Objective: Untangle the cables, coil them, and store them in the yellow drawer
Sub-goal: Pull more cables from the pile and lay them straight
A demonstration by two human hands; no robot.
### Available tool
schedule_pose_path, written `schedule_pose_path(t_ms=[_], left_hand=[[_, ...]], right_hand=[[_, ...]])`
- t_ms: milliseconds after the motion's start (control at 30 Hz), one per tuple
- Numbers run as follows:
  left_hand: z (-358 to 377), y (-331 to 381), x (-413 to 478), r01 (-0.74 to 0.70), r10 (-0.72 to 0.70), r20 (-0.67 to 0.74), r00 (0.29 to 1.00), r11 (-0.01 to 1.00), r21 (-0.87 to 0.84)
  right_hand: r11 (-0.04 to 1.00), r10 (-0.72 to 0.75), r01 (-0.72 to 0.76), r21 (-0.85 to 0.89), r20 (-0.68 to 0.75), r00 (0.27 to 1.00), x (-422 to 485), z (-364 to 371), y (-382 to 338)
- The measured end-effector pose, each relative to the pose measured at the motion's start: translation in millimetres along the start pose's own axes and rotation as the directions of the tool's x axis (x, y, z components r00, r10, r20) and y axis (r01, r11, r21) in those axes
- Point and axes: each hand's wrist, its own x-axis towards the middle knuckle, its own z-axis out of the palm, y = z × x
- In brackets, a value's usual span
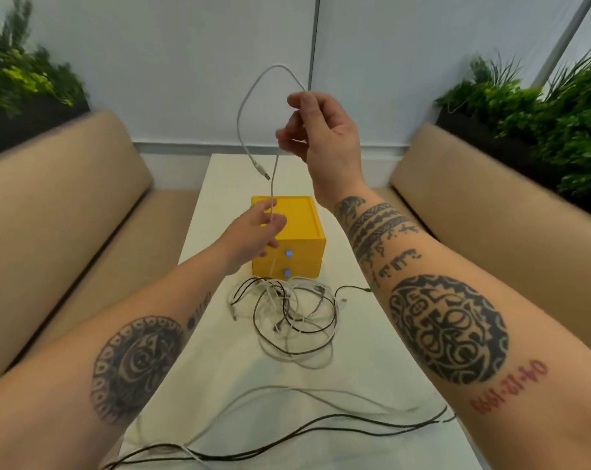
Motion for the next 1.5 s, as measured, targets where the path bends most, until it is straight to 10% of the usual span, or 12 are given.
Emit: schedule_pose_path(t_ms=[367, 500, 633, 800, 967, 1133, 1300, 1500], left_hand=[[-31.7, 7.2, 20.8, -0.08, 0.039, -0.295, 0.955, 0.988, -0.129], [-47.7, 62.0, 32.7, -0.263, 0.141, -0.419, 0.897, 0.932, -0.249], [-44.0, 105.3, 40.1, -0.39, 0.321, -0.37, 0.872, 0.912, -0.129], [-23.0, 127.6, 34.0, -0.514, 0.532, -0.231, 0.815, 0.847, 0.138], [-2.6, 143.0, 19.6, -0.613, 0.616, -0.102, 0.781, 0.787, 0.069], [-7.8, 132.2, 8.0, -0.625, 0.625, -0.038, 0.779, 0.78, 0.015], [-21.3, 72.8, 4.1, -0.429, 0.45, -0.201, 0.87, 0.892, 0.139], [3.5, -5.2, 4.6, 0.003, 0.0, -0.022, 1.0, 0.993, 0.122]], right_hand=[[0.888, 0.241, -0.133, 0.441, -0.199, 0.95, -6.3, -47.8, -19.5], [0.936, 0.327, -0.344, -0.075, -0.172, 0.929, -31.2, -89.2, 21.1], [0.773, 0.393, -0.403, -0.49, -0.13, 0.911, -51.6, -106.3, 54.9], [0.788, 0.299, -0.262, -0.557, -0.026, 0.954, -41.9, -82.9, 50.3], [0.633, 0.411, -0.279, -0.722, 0.009, 0.912, -19.0, -45.6, 48.6], [0.751, 0.428, -0.355, -0.557, 0.002, 0.904, -9.7, -37.2, 61.2], [0.877, 0.285, -0.285, -0.388, -0.059, 0.957, 11.9, -31.6, 54.4], [0.977, 0.213, -0.213, 0.012, -0.057, 0.975, 34.5, -14.1, 12.6]])
